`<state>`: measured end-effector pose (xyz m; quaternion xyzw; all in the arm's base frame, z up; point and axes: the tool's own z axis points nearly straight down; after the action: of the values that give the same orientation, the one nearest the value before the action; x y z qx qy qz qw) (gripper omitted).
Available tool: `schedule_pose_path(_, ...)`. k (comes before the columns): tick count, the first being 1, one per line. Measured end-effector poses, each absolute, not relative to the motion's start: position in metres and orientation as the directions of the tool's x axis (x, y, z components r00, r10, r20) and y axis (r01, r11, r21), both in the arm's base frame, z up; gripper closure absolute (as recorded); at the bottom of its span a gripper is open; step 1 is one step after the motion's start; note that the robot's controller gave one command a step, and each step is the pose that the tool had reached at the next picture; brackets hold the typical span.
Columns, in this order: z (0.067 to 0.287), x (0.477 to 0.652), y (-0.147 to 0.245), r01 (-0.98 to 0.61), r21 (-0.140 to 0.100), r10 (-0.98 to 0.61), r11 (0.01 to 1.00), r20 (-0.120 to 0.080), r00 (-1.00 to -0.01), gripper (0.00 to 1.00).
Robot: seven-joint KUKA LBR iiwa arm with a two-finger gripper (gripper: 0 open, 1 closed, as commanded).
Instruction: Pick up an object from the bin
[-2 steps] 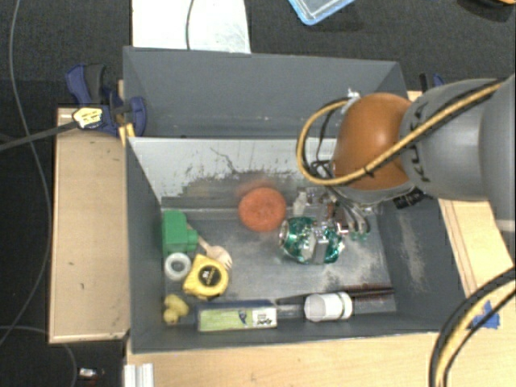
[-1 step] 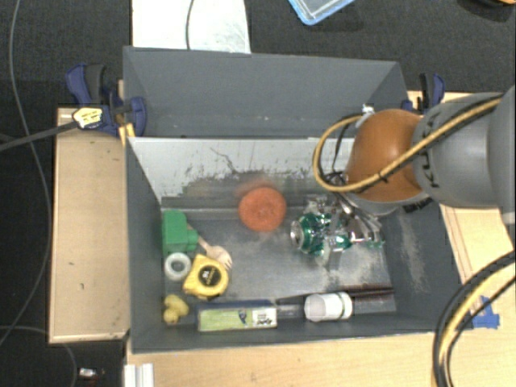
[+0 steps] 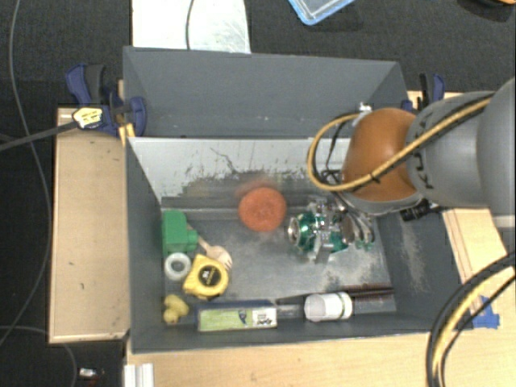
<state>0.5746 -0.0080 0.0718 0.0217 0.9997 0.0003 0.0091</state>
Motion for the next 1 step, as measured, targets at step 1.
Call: schedule_pose_path(1,0.0718,0.5745,-0.008,0.043,0.001,0.043,0.999,-0.018,-0.999,1.0)
